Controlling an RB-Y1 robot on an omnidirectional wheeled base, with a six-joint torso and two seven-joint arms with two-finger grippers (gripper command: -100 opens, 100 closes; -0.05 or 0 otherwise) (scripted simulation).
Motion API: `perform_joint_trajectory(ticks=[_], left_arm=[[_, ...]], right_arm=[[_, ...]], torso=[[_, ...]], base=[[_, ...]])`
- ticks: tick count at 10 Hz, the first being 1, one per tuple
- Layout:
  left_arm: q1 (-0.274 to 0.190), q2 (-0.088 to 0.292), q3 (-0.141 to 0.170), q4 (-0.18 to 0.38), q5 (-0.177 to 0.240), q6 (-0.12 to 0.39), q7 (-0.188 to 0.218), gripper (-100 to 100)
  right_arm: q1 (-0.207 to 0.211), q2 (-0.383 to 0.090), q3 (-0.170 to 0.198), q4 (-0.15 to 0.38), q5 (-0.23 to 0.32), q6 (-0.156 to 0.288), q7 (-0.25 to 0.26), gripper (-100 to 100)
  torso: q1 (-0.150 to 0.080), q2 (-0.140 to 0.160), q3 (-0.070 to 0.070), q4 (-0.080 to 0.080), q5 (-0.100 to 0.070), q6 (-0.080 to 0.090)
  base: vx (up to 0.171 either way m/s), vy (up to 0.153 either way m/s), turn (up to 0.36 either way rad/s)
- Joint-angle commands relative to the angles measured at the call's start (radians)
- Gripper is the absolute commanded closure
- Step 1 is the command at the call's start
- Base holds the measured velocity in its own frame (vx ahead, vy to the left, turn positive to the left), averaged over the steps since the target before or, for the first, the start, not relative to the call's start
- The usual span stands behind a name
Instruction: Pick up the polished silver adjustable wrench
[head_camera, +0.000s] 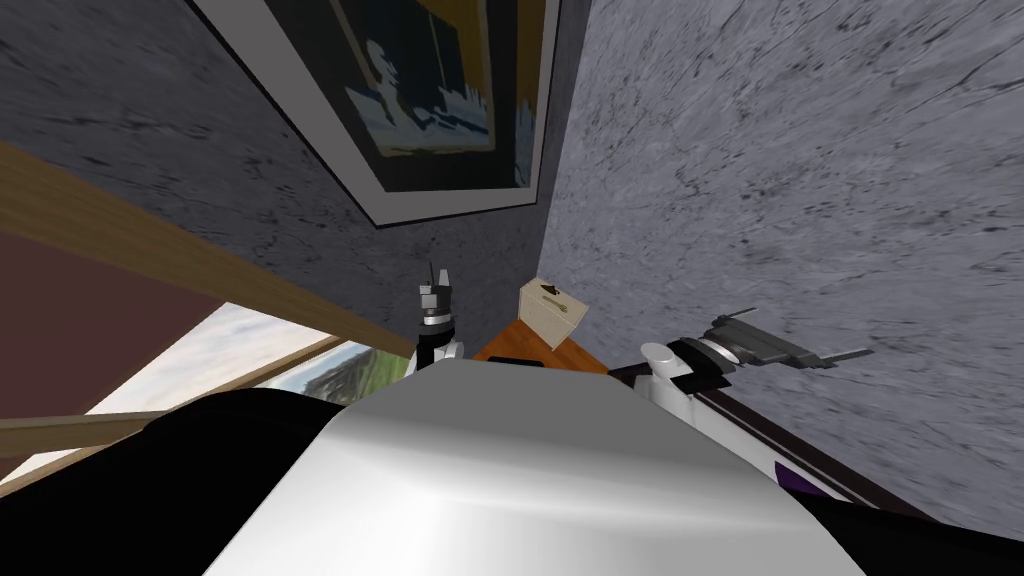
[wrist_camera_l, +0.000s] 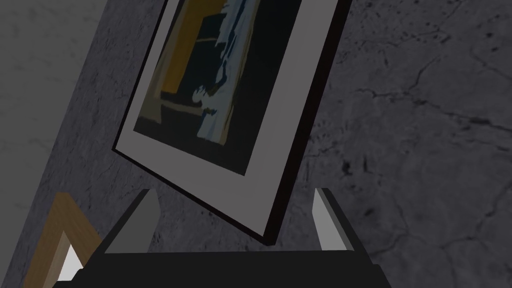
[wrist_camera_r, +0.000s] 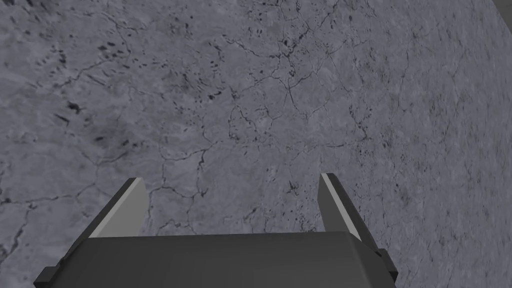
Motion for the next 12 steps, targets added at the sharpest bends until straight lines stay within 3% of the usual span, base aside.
perform_joint_trajectory(ticks=[1,2,5,6,8,9,11,12], left_arm=[[0.000,0.000,0.000,0.000,0.000,0.000,0.000,0],[0.000,0.000,0.000,0.000,0.000,0.000,0.000,0],[0.000,0.000,0.000,0.000,0.000,0.000,0.000,0],[0.000,0.000,0.000,0.000,0.000,0.000,0.000,0],[0.000,0.000,0.000,0.000,0.000,0.000,0.000,0],[0.000,0.000,0.000,0.000,0.000,0.000,0.000,0],[0.000,0.000,0.000,0.000,0.000,0.000,0.000,0],[0.000,0.000,0.000,0.000,0.000,0.000,0.000,0]], right_arm=[[0.002,0.000,-0.004,-0.002,-0.035,0.003,0.000,-100],[-0.031,-0.001,-0.047,0.047,-0.072,-0.021,-0.028,-100],[-0.031,-0.001,-0.047,0.059,-0.131,-0.021,-0.028,-100],[-0.064,-0.001,-0.089,0.110,-0.172,-0.044,-0.055,-100],[-0.064,-0.001,-0.089,0.121,-0.225,-0.044,-0.055,-100],[-0.098,0.000,-0.129,0.176,-0.254,-0.064,-0.082,-100],[-0.098,0.000,-0.129,0.183,-0.316,-0.064,-0.082,-100],[-0.132,0.002,-0.168,0.229,-0.349,-0.083,-0.107,-100]], torso=[[0.000,0.000,0.000,0.000,0.000,0.000],[0.001,-0.001,0.000,0.000,0.000,0.000],[0.000,0.000,0.000,0.000,0.000,0.000],[0.001,-0.001,0.000,0.000,0.000,0.000],[-0.001,-0.001,0.000,0.000,0.000,0.000],[0.000,-0.001,0.000,0.000,0.000,0.000],[-0.001,-0.001,-0.001,0.000,0.000,0.000],[0.000,-0.001,-0.001,0.000,0.000,0.000]], base=[[-0.001,-0.002,-0.017],[-0.013,-0.011,0.150],[-0.010,-0.012,0.023],[-0.012,-0.010,0.191],[-0.007,-0.019,0.028],[-0.008,-0.017,0.145],[-0.004,-0.018,0.054],[-0.003,-0.023,0.170]])
